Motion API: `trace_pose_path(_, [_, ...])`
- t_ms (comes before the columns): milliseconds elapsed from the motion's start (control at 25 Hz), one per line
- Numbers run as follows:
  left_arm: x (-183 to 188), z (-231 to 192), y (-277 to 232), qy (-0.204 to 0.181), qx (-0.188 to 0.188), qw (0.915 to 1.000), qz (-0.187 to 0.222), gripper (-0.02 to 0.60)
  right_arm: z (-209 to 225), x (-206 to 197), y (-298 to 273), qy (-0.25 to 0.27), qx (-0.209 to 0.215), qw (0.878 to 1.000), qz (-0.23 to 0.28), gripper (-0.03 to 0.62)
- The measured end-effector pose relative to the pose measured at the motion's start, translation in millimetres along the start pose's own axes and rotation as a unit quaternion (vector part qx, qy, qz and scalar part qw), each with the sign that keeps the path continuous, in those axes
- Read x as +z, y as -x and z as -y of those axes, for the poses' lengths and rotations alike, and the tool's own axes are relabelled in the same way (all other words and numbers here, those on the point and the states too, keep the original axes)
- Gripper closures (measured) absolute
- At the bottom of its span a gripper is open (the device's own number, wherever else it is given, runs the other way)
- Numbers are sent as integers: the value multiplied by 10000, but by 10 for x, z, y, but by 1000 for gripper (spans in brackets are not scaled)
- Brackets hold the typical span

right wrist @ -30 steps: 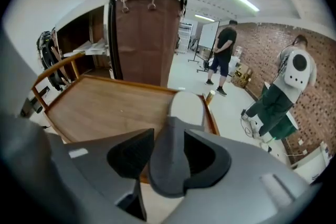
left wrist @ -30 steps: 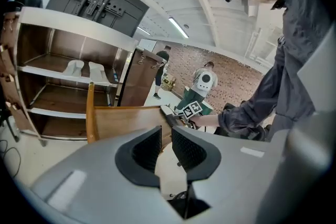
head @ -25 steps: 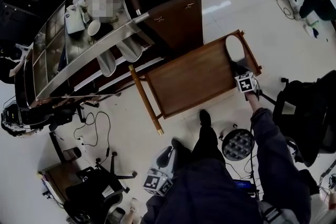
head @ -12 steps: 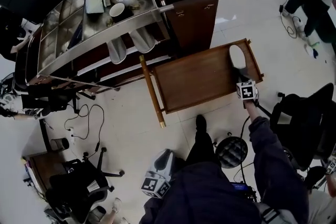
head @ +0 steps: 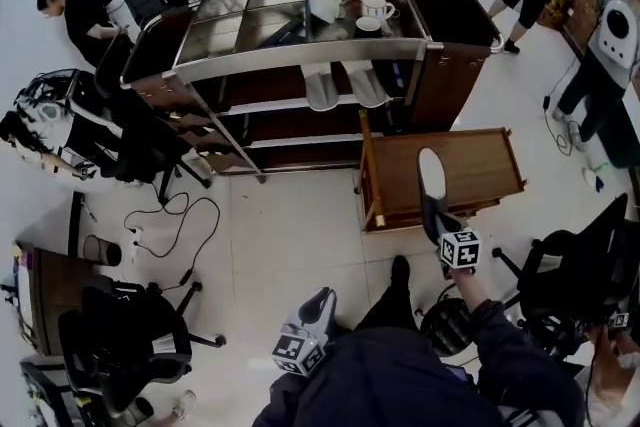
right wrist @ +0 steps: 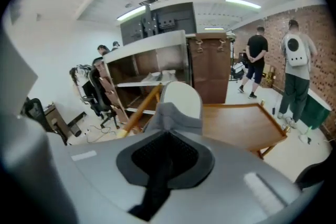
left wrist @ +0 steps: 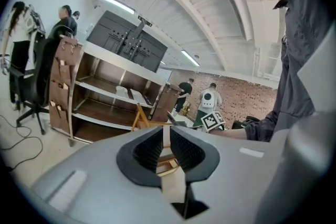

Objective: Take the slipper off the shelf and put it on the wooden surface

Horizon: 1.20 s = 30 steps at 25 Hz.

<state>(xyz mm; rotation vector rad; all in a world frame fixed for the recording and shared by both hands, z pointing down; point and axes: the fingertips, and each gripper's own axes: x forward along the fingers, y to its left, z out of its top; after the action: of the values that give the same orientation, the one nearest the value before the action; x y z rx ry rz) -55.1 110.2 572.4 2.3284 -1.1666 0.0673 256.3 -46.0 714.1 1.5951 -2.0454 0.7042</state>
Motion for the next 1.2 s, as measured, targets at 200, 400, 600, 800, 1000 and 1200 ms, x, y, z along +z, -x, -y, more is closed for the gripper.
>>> trace_pose_path(200, [79,-491,775,180,387,9981,448,541,-1585,139,62,100,874,9961,111,580])
trace_pose_path(400, [118,-940,1096,532,754,9928,765,546,-2539,652,-498,433,1426,9888,67,580])
trace_pose_path(600, [216,-1469,1197,850,1179,9849,942,549,-3097,1513,-1504,772,1492,9858,51,580])
trace_pose_path(800, [501,-2196,1003,847,1648,9792,823,549,-3491,2488,-2821,986,1381,9854,171,579])
trace_pose_path(1000, [928,-2729,775,996,2097,9701,704,552,-3516,3131,-4130,887,910,9918,-104,579])
trace_pose_path(1200, [1206,-2985,599,1020,2169,9689,614,552,-3512,3489,-5025,743,674,9945,-287,571])
